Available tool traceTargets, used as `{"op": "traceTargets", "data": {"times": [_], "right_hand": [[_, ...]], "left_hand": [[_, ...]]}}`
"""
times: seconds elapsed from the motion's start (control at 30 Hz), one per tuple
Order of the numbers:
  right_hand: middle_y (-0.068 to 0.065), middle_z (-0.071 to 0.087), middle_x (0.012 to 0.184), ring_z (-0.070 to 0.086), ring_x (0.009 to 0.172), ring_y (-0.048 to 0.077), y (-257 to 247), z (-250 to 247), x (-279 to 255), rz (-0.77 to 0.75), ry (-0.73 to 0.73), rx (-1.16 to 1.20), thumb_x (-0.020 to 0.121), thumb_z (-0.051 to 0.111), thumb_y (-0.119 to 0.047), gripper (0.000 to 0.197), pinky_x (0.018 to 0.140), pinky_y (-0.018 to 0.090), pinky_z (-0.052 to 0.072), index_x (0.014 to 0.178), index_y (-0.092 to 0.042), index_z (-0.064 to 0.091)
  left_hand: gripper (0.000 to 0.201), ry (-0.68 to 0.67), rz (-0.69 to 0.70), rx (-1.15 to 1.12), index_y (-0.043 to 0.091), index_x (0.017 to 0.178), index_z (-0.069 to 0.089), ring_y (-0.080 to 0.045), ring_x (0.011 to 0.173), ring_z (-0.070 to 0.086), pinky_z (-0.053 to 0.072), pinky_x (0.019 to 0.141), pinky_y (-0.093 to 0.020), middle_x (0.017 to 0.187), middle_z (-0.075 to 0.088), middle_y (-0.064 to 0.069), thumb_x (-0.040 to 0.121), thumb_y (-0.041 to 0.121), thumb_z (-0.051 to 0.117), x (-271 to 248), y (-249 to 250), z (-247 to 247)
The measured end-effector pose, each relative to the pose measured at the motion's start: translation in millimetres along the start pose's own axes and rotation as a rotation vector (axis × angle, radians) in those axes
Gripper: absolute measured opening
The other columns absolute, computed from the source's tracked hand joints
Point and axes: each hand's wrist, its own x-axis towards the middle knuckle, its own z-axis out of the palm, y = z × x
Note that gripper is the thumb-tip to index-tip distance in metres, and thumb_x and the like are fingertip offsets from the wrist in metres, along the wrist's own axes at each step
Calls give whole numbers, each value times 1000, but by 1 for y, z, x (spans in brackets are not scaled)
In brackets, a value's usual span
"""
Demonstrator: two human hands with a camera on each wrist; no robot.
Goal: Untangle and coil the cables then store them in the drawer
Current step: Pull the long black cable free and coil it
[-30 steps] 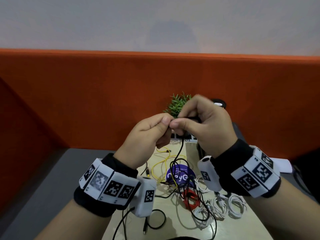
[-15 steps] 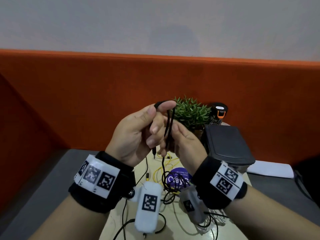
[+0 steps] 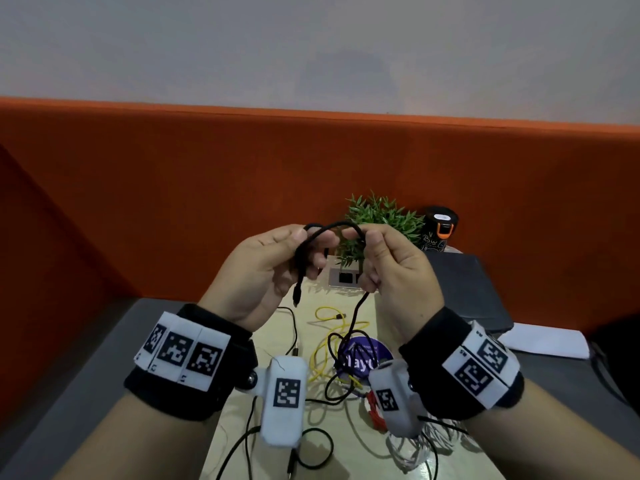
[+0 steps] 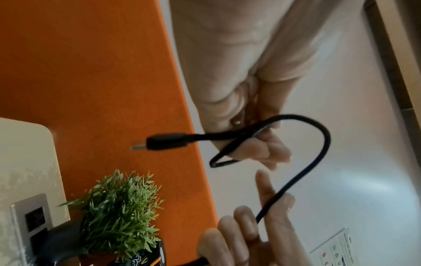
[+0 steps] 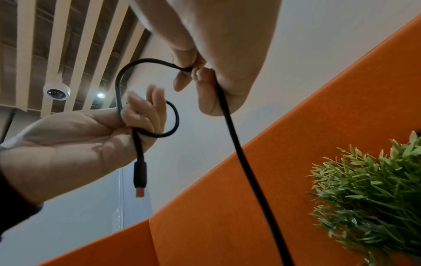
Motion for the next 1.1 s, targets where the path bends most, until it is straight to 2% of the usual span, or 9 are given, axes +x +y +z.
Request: {"op": "traceTargets", "data": {"times": [0.2,0.4,0.5,0.6,0.67,0.77,0.9,1.0,1.1], "right_hand": [[-7,31,42,24,40,11,2,-1,1,52,84,-119,98,46,-34,35,45,30,21,69,-18,55],[-8,30,43,24,36,10,10,-2,7,116,108,-181,98,46,-37,37,44,26,21,66,-19,48],[-5,30,51,25,45,15,21,2,0,103,38,-243,93,47,-49,36,46,37,24,65,-28,52],[-18,45,60,36,57,6,34,8,-16,65,-115,-379,90,41,-41,18,55,33,31,85,-49,57],[-18,50,69,40,59,2,37,10,-25,78,-233,-472,92,41,-23,39,59,25,33,108,-57,49],[-4,57,70,46,52,5,27,12,-36,129,-431,-586,97,47,-16,54,54,26,41,134,-49,29],[-4,62,75,51,50,10,18,12,-37,212,-509,-618,97,50,-19,54,53,24,44,142,-39,27],[-5,58,69,53,50,12,11,12,-38,198,-457,-597,95,51,-16,23,54,25,46,108,-36,53],[-2,53,63,50,48,15,3,13,-39,237,-421,-440,95,51,-13,21,50,27,45,83,-30,55]], "left_hand": [[33,-49,-70,4,-1,88,61,-13,41,29,22,51,-28,46,41,-3,95,18,35,-6,-7,10],[40,-76,-58,-171,2,85,64,-9,41,21,20,51,-26,47,27,6,92,32,37,-6,-7,17],[37,-70,23,-175,2,93,63,-8,41,22,21,49,-24,49,27,7,93,28,39,-5,-4,22],[35,-46,63,-189,2,103,61,-6,41,25,16,53,-27,49,34,6,89,27,42,-4,-1,23],[34,-53,94,-187,2,110,58,-7,41,30,20,51,-24,54,46,4,90,25,42,-2,0,21],[31,-46,159,-89,3,113,55,-12,48,52,42,53,-19,71,65,-3,91,20,41,-2,-2,16],[29,-76,190,167,7,111,54,-26,85,71,57,73,-39,90,72,-11,93,22,38,-7,-3,15],[19,-57,300,547,15,110,55,-16,88,71,54,81,-30,89,73,-3,100,22,39,-4,-9,11],[22,-49,358,927,26,112,53,0,77,65,48,68,-14,81,70,8,97,30,37,1,-15,3]]}}
